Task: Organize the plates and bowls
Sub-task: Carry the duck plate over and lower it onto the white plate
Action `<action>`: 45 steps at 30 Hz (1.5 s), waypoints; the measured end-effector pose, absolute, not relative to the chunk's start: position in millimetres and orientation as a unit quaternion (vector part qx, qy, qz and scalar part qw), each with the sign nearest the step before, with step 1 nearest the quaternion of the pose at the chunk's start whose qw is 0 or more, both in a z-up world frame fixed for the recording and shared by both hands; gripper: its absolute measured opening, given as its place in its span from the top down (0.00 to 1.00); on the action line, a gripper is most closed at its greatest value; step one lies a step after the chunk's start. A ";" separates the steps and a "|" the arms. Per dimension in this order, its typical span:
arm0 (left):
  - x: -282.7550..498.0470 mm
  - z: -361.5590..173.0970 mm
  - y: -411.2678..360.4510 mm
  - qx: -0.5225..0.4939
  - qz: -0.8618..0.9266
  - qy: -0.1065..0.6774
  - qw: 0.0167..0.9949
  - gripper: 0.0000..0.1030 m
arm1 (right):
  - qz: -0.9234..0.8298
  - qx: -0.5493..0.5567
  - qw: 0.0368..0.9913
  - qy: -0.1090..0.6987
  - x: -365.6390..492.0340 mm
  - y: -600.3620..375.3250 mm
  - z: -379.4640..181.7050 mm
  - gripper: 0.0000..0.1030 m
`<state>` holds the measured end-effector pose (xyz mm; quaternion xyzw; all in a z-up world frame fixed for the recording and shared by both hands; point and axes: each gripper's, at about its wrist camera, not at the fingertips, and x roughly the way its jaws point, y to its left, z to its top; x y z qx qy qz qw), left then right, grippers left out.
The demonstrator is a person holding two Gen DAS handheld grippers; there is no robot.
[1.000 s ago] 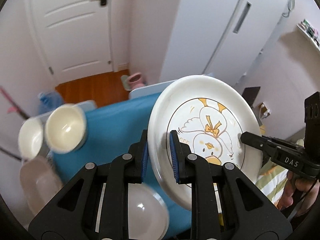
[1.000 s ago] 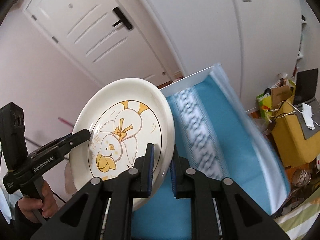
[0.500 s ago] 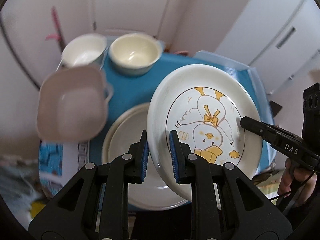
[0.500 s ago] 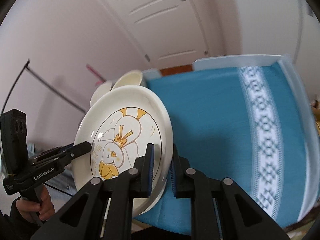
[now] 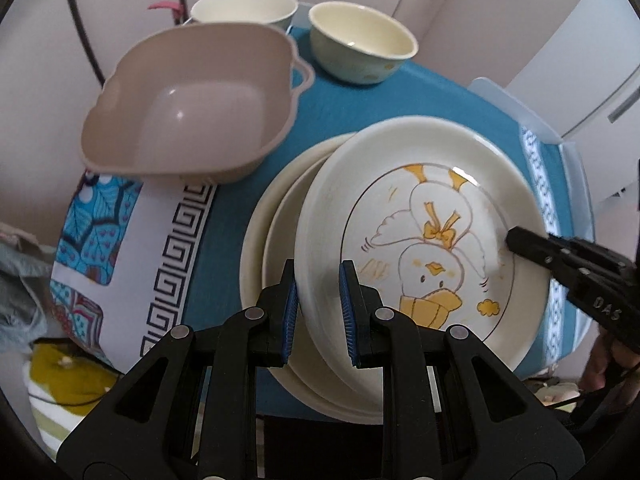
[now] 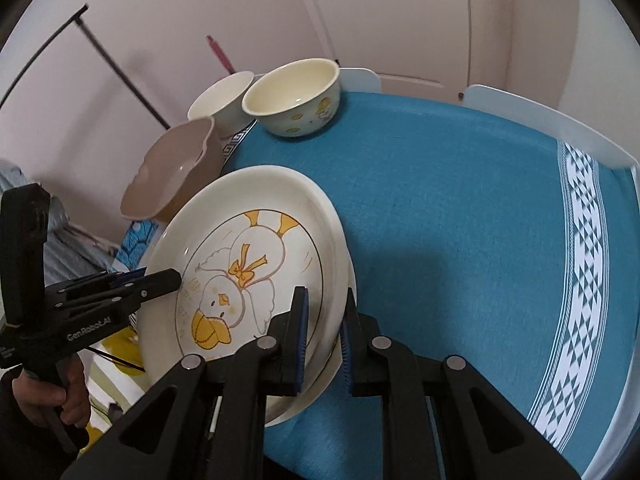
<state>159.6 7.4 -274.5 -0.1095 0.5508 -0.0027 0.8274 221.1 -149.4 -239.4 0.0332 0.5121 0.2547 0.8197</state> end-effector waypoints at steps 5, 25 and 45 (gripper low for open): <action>159.7 -277.9 2.4 -0.098 0.008 0.547 0.831 0.83 | 0.263 0.019 0.817 0.513 223.1 -147.9 -240.3 0.87; 151.2 -273.8 -33.6 0.060 0.059 0.528 0.845 0.83 | 0.249 -0.094 0.826 0.497 218.4 -132.3 -242.2 0.87; 149.7 -271.0 -45.1 0.106 0.095 0.519 0.843 0.83 | 0.257 -0.114 0.815 0.507 222.3 -128.7 -247.2 0.87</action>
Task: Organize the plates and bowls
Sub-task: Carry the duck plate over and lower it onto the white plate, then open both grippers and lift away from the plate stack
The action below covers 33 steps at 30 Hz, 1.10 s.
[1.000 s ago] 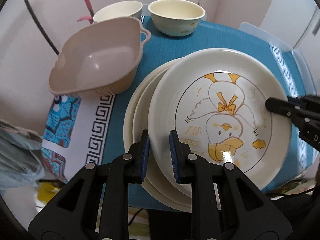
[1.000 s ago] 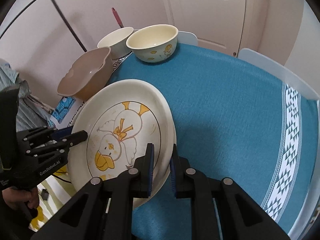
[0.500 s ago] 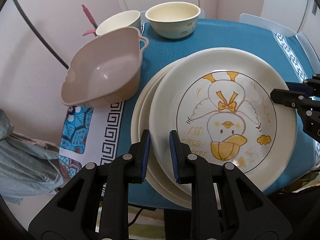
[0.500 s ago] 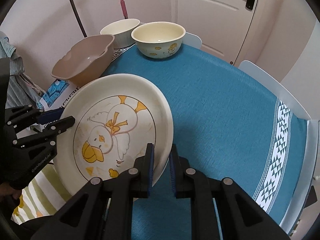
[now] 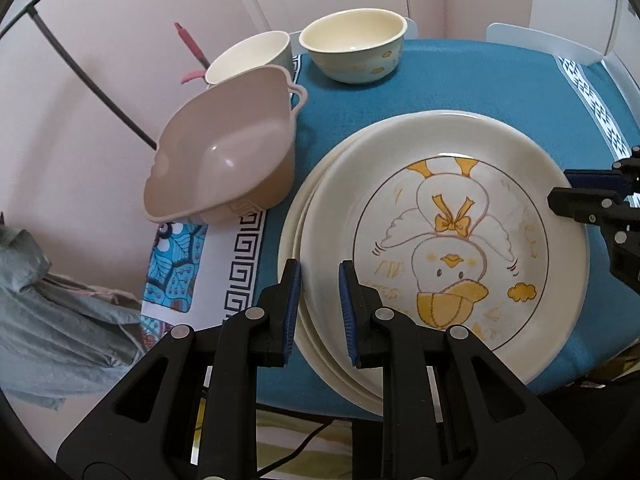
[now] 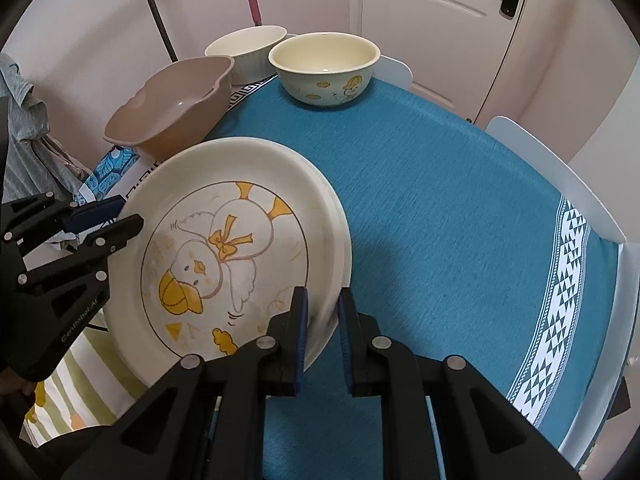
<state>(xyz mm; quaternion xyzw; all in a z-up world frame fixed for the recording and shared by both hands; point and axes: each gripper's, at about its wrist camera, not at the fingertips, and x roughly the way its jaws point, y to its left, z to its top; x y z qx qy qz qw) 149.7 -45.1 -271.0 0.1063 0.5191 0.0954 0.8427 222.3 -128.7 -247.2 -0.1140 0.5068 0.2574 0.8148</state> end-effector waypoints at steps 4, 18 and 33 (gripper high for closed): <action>151.0 -271.1 -45.6 0.106 0.096 0.523 0.840 0.83 | 0.260 -0.113 0.812 0.510 223.2 -129.4 -247.0 0.87; 161.0 -189.7 18.8 -0.011 0.132 0.487 0.863 0.49 | 0.323 0.016 0.827 0.460 240.9 -138.5 -192.9 0.66; 194.7 -193.3 148.2 -0.095 0.082 0.501 0.856 0.02 | 0.304 0.013 0.826 0.475 284.3 -46.1 -166.8 0.00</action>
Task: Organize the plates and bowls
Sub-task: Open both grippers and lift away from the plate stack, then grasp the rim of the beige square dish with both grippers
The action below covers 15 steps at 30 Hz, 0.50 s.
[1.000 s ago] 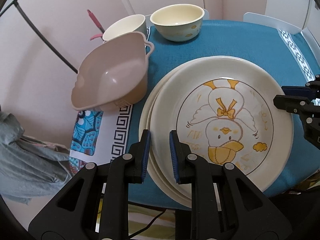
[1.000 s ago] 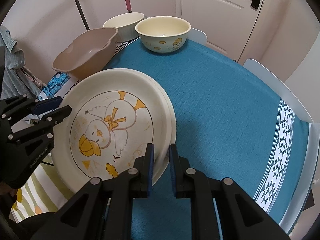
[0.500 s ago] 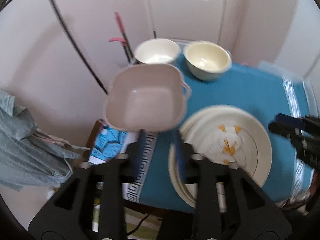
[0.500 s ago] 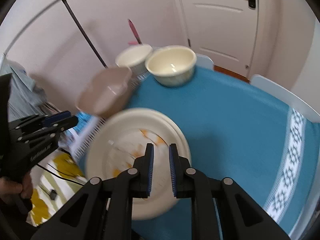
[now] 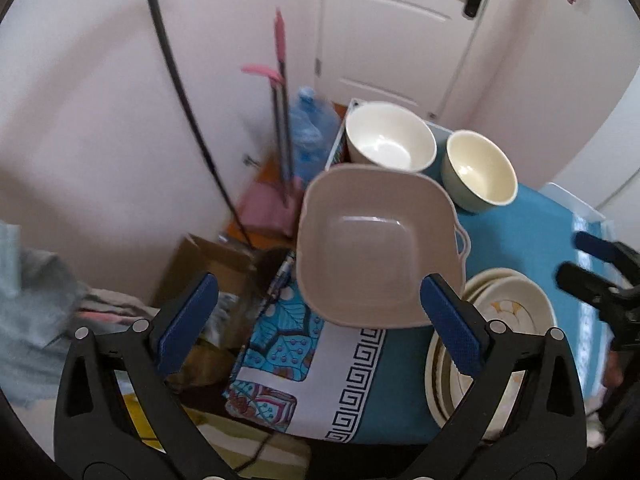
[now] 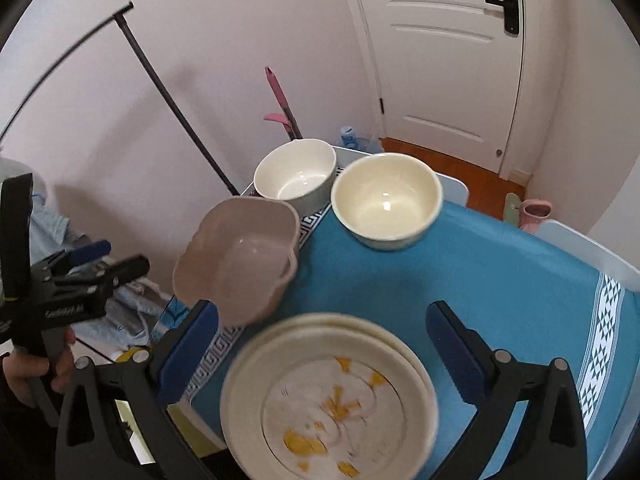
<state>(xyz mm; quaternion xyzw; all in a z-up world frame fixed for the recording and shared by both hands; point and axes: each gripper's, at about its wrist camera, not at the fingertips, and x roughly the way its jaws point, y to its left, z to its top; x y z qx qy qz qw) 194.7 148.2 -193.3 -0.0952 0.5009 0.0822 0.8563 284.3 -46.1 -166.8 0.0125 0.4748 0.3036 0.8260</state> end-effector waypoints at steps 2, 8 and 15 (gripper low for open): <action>200.0 -203.4 157.1 -0.110 0.059 0.513 0.849 0.06 | 0.307 0.022 0.808 0.502 291.0 -30.6 -178.1 0.00; 222.7 -235.8 171.6 -0.118 -0.017 0.547 0.828 0.30 | 0.290 0.029 0.792 0.537 294.2 1.2 -204.5 0.03; 247.8 -260.9 179.8 -0.131 -0.069 0.560 0.815 0.51 | 0.264 0.026 0.787 0.557 304.2 28.3 -229.8 0.41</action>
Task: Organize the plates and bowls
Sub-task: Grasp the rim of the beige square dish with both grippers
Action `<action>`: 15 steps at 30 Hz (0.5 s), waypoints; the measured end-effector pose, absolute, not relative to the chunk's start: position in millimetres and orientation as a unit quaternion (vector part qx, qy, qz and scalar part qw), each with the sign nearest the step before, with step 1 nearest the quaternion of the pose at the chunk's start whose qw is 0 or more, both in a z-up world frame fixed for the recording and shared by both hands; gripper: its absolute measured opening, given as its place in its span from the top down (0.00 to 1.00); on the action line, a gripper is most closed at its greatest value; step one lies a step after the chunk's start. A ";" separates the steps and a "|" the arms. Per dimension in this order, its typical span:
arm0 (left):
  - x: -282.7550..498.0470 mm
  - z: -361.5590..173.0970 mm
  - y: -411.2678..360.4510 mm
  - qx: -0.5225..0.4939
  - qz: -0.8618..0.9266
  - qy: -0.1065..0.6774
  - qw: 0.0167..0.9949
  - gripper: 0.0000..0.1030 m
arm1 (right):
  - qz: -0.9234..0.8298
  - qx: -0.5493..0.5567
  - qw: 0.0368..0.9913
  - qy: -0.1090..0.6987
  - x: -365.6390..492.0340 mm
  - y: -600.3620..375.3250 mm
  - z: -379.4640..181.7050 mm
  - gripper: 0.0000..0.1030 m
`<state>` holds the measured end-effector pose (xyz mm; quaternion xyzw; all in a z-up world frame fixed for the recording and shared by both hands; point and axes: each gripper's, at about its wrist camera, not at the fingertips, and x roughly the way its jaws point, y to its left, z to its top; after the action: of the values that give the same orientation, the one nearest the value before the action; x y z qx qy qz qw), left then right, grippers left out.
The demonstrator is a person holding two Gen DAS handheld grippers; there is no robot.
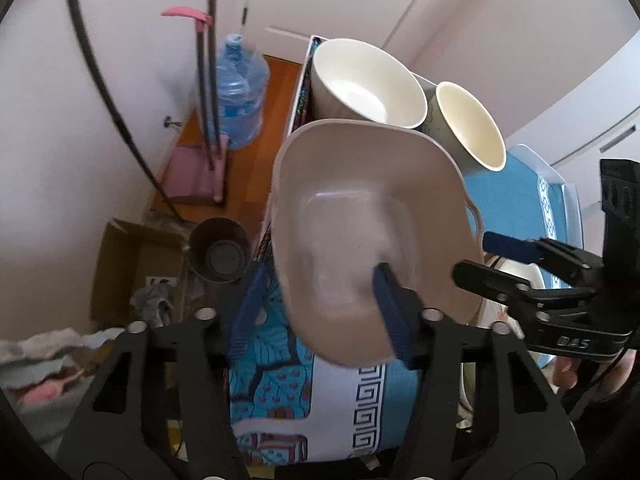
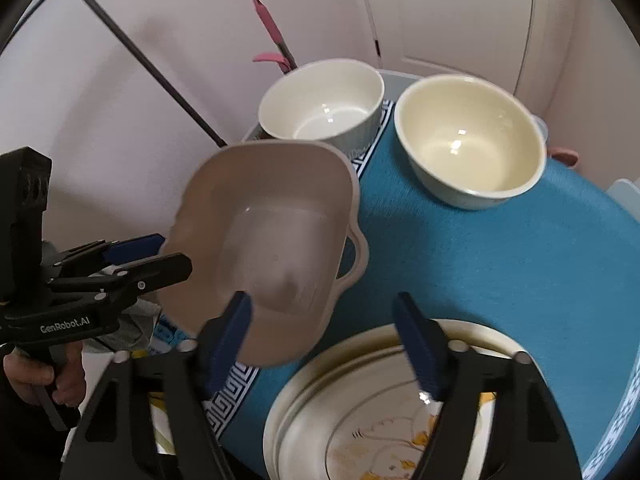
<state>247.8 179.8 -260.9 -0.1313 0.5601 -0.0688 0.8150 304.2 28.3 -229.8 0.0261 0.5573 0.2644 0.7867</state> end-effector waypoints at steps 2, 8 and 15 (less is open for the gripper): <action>252.5 -263.4 179.3 -0.129 -0.076 0.560 0.815 0.54 | 0.258 0.035 0.786 0.560 309.0 29.9 -236.8 0.45; 261.2 -274.5 175.8 -0.126 -0.086 0.569 0.808 0.73 | 0.254 0.039 0.782 0.568 316.5 39.1 -251.6 0.69; 259.9 -269.6 166.8 -0.081 -0.075 0.559 0.822 0.77 | 0.239 0.018 0.792 0.561 311.1 45.9 -248.9 0.79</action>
<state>259.9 166.8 -269.6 -0.0810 0.5589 -0.0751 0.8218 311.1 45.9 -248.9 0.0184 0.5612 0.2393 0.7921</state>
